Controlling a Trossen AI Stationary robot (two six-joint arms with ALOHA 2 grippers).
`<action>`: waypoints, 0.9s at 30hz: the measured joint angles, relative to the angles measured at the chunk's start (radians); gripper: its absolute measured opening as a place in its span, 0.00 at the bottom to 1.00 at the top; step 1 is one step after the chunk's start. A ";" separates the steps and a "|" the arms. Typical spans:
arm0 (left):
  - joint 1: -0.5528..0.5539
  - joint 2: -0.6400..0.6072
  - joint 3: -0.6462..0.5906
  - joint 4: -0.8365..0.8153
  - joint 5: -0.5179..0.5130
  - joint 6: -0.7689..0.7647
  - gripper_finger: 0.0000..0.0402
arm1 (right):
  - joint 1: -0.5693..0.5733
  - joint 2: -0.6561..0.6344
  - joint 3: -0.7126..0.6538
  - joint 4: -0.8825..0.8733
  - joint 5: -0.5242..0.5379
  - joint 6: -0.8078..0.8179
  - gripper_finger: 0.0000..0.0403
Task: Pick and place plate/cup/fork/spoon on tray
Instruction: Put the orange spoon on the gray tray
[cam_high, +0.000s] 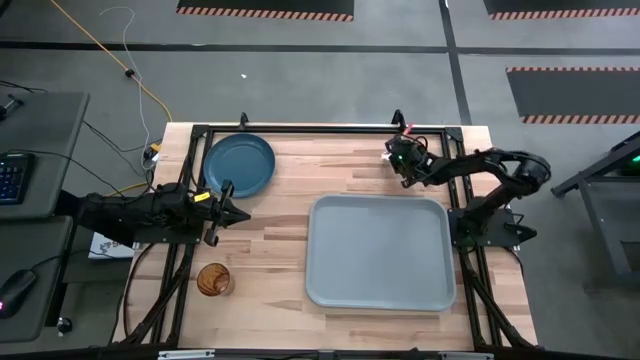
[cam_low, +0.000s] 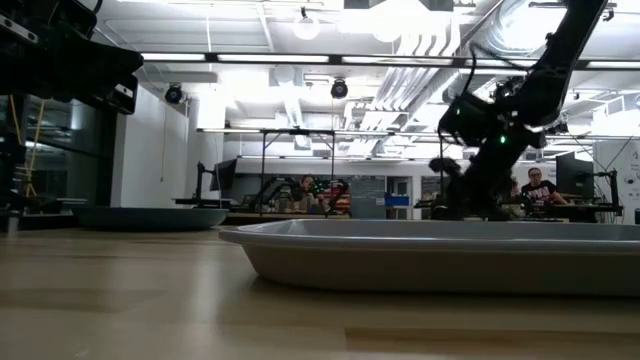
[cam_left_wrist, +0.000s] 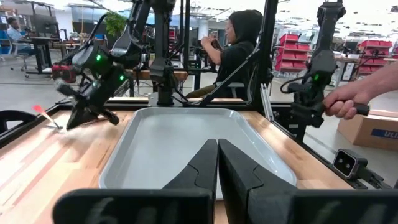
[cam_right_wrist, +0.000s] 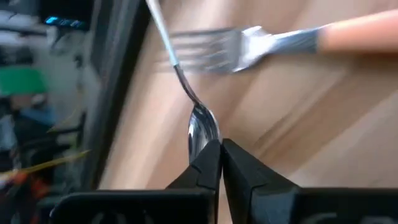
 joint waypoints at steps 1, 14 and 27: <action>0.000 0.000 0.000 0.000 0.000 0.000 0.01 | 0.008 -0.024 0.001 -0.001 -0.006 -0.022 0.01; 0.000 0.000 0.000 0.000 0.000 0.000 0.01 | 0.092 -0.396 0.011 -0.036 -0.297 -0.481 0.00; 0.000 0.000 0.000 0.000 0.000 0.000 0.01 | 0.388 -0.453 0.518 -1.070 -0.709 -1.140 0.00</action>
